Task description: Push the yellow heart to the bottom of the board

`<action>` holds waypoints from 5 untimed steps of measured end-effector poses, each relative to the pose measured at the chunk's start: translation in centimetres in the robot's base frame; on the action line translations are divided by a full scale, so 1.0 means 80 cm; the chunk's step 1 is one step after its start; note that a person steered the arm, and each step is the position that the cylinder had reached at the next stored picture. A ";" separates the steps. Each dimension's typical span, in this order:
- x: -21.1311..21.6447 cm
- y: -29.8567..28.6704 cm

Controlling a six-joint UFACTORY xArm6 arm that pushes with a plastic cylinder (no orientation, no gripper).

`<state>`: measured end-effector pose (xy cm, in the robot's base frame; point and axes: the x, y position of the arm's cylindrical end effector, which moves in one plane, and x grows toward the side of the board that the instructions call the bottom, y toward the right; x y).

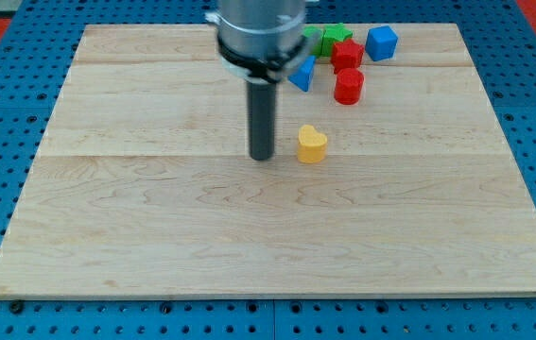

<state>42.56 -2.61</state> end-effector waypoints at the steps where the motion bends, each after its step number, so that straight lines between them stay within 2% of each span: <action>1: -0.037 0.020; 2: -0.026 0.114; 3: 0.030 0.112; 4: 0.107 0.094; 5: 0.117 0.094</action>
<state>51.96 4.93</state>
